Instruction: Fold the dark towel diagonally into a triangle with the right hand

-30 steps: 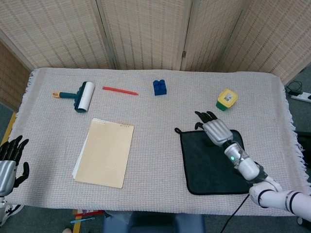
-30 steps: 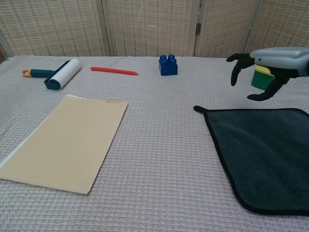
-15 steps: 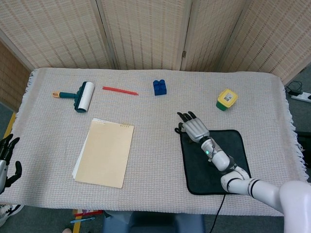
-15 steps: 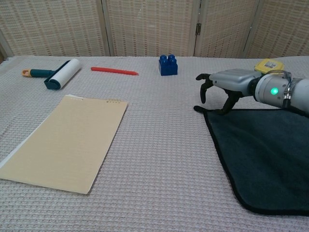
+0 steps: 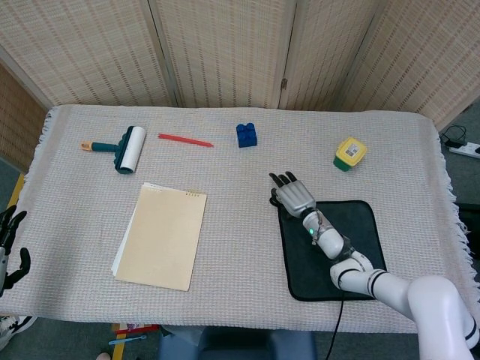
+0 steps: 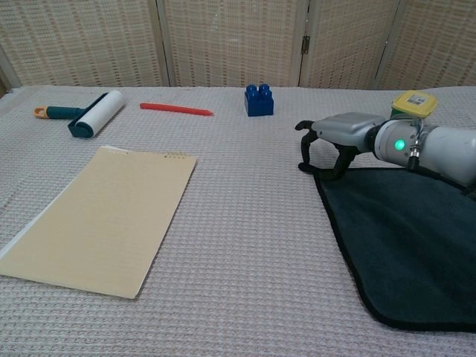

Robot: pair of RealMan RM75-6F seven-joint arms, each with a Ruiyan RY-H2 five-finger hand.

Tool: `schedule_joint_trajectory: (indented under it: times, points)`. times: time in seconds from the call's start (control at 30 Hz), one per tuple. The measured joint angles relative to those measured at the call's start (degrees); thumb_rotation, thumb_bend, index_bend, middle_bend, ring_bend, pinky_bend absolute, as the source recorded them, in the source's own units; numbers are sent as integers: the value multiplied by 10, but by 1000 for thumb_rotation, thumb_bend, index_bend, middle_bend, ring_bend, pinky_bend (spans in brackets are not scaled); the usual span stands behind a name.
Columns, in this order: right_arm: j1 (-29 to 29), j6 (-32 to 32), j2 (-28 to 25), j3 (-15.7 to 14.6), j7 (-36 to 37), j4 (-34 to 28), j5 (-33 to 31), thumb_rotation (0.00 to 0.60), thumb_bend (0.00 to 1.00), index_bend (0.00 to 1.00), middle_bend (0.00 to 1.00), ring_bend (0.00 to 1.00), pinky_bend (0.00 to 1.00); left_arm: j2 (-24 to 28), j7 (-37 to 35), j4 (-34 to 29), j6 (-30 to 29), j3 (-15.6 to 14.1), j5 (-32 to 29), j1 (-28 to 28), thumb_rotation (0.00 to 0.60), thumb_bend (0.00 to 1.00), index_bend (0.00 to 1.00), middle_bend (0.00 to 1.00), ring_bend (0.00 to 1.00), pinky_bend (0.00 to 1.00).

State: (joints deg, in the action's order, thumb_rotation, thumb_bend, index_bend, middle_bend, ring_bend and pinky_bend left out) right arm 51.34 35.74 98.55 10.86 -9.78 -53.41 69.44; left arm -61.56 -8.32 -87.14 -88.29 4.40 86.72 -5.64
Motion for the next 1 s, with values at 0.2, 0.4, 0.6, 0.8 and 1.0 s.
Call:
schedule_joint_trajectory:
  times: [0.2,0.4,0.6,0.8,1.0]
  points:
    - [9,-11,13,-4,8,24,1,600,398,438,37,77,0,-2,-4,11,3,0,3,-3,600,739,122,31,0,0]
    - [13,-14,20,-14,11,39,11,600,399,481,47,83,0,-4,-9,16,0,2,2,-3,600,744,112,31,0,0]
    - [13,-9,20,-18,11,41,16,600,409,566,81,98,0,-7,-14,21,-3,2,6,-4,600,748,69,31,0,0]
    - [12,-7,20,-19,9,43,14,600,463,583,95,105,0,-7,-21,24,-5,0,11,-4,600,789,40,31,0,0]
    - [11,-5,20,-20,12,45,15,600,484,593,102,110,0,-8,-27,26,-8,-1,15,-4,600,795,15,31,0,0]
